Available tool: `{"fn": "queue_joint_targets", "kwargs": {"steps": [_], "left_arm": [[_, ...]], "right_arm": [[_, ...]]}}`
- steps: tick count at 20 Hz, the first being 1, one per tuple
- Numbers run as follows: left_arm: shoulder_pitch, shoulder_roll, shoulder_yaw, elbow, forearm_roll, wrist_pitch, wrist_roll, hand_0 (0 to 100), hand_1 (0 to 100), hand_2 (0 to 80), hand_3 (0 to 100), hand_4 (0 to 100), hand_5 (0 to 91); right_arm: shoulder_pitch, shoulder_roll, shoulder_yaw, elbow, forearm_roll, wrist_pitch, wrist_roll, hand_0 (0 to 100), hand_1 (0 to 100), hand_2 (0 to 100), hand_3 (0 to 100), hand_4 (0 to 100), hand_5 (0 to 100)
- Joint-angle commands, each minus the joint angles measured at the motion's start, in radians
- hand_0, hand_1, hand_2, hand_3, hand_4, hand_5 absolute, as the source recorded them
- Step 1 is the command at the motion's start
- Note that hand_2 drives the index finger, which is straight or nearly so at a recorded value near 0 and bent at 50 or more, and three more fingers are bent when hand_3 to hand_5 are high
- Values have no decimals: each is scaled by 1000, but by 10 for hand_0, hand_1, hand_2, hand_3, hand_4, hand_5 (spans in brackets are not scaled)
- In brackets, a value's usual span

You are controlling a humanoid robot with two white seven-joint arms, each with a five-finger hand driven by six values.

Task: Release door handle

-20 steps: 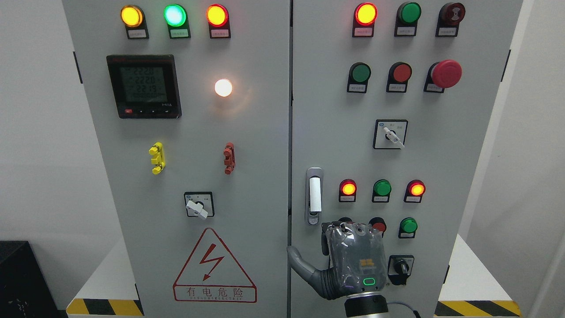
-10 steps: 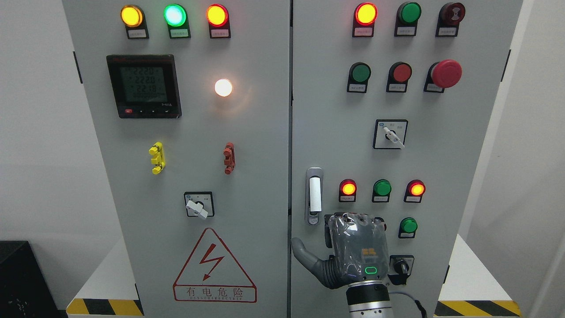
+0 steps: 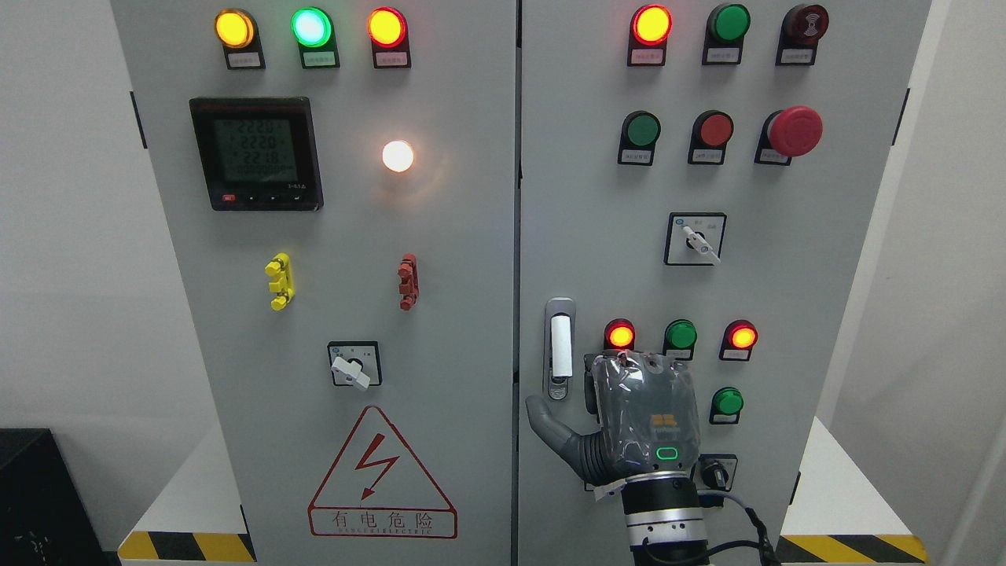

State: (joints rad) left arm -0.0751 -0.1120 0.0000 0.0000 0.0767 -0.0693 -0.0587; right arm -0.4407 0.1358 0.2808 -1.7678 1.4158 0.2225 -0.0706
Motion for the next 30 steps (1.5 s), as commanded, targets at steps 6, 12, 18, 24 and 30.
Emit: {"fn": "queue_joint_targets", "kwargs": {"steps": [6,12,18,24,30], "left_arm": [[0,0,-21,-20,0,0,0,0,0,26,87,13,0],[0,0,-21,-20,0,0,0,0,0,24,87,13,0],[0,0,-21,-20,0,0,0,0,0,24,91,13,0],[0,0,-21,-20,0,0,0,0,0,23,91,12,0],[0,0,-21,-20,0,0,0,0,0,22,89,12,0]], "right_arm": [[-36,1,-2,5,0,17,25,155,422,928,1000,1000,929],[-38,4,2,13,0,18,31,181,411,926,1000,1000,930],[-33,5,-11,8,0,18,31,238,392,925,1000,1000,931],[-30,5,-12,7,0,18,31,290,397,925,1000,1000,932],[-30,5,-26,5,0,17,29,302,427,919,1000,1000,932]]}}
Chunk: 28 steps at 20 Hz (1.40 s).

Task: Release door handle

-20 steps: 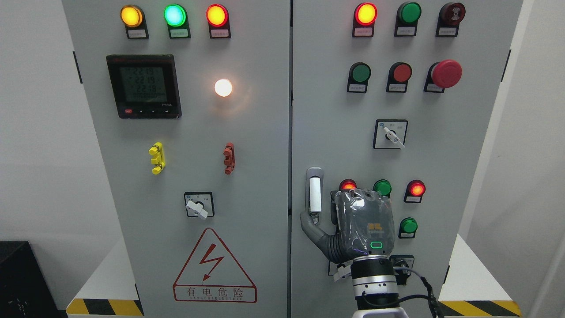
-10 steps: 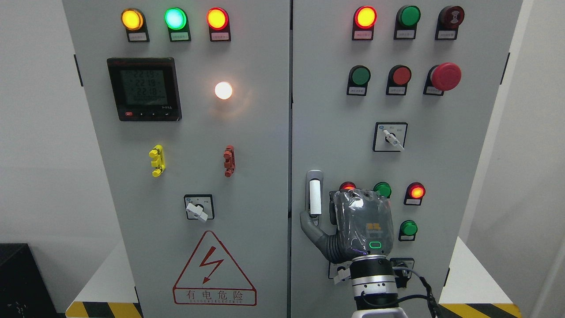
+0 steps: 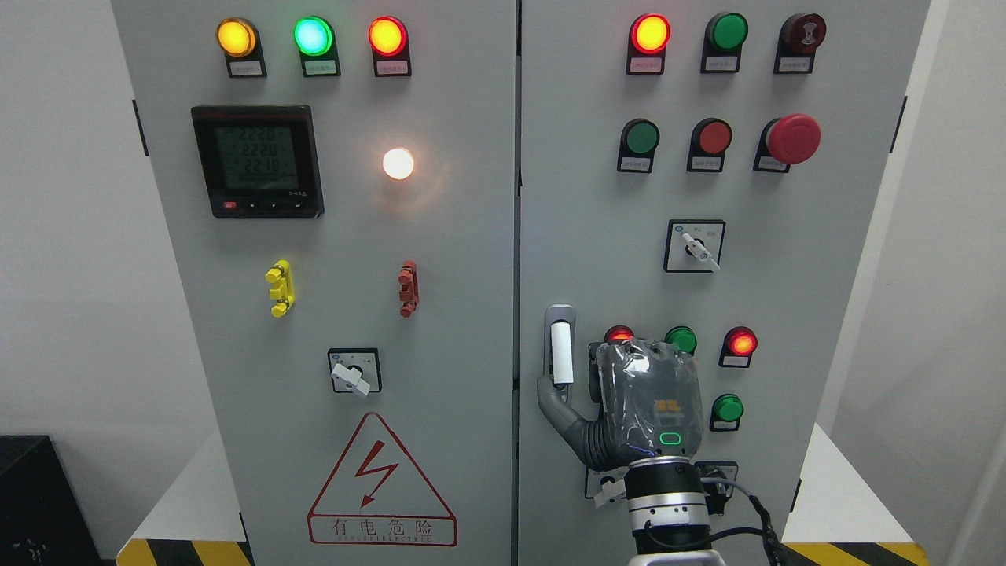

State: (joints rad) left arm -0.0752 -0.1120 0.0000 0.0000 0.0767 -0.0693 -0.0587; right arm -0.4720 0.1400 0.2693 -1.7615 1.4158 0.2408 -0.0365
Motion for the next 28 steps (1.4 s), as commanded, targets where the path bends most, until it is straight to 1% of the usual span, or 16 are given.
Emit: {"fn": "queue_joint_targets", "kwargs": {"steps": [1,7,13,22,28], "left_arm": [[0,0,-21,-20,0,0,0,0,0,23,89,12,0],[0,0,-21,-20,0,0,0,0,0,23,88,12,0],[0,0,-21,-20,0,0,0,0,0,22,89,12,0],[0,0,-21,-20,0,0,0,0,0,23,90,12,0],[0,0,-21,-20,0,0,0,0,0,23,92,14,0]], "right_arm": [[3,1,-18,-1,0,-2,-5,305,429,920,1000,1000,932],[18,1,-19,-18,0,-2,-8,325,449,920,1000,1000,931],[18,1,-39,-24,0,-2,-11,361,449,918,1000,1000,931],[18,-2,-61,-22,0,-3,-17,368,447,917,1000,1000,932],[16,0,-62,-24,0,-2,-17,364,451,915,1000,1000,933]]}}
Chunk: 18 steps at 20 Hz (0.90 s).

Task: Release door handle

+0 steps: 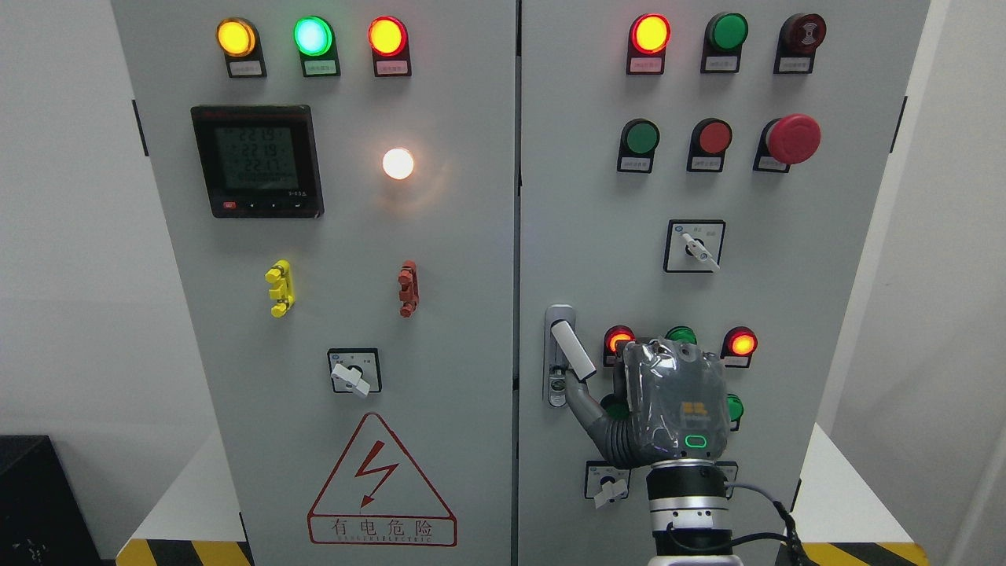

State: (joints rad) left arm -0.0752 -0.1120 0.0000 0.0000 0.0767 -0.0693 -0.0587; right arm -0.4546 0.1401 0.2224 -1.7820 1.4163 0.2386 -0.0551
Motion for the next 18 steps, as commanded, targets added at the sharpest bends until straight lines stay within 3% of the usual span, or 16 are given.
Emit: {"fn": "queue_joint_targets", "kwargs": {"steps": [1,18], "left_arm": [[0,0,-21,-20,0,0,0,0,0,24,93,14,0],[0,0,-21,-20,0,0,0,0,0,22,88,13,0]], "right_arm": [[-1,0,-15,-4,0,1,0,364,451,915,1000,1000,933],[-38,-4,-49,-11,1,-1,6,365,450,907,1000,1000,931]]}}
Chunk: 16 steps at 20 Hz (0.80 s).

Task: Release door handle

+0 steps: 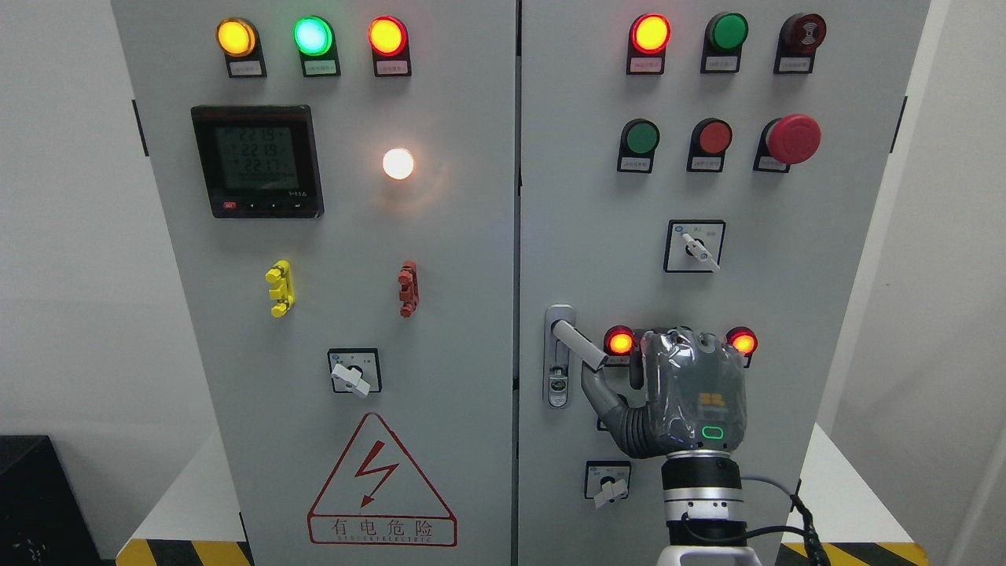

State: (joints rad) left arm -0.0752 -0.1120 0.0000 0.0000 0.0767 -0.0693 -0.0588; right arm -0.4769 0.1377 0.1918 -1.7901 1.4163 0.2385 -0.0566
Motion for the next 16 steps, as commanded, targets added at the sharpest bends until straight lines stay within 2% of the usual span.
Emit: {"fn": "queue_joint_targets", "kwargs": {"steps": [1,16], "left_arm": [[0,0,-21,-20,0,0,0,0,0,22,88,13,0],[0,0,-21,-20,0,0,0,0,0,22,87,13,0]], "right_arm": [[-17,-1,-18,-3,0,-1,7,365,450,907,1000,1000,931],[-17,-1,-20,-23,0,-4,17,366,450,906,1000,1000,931]]}}
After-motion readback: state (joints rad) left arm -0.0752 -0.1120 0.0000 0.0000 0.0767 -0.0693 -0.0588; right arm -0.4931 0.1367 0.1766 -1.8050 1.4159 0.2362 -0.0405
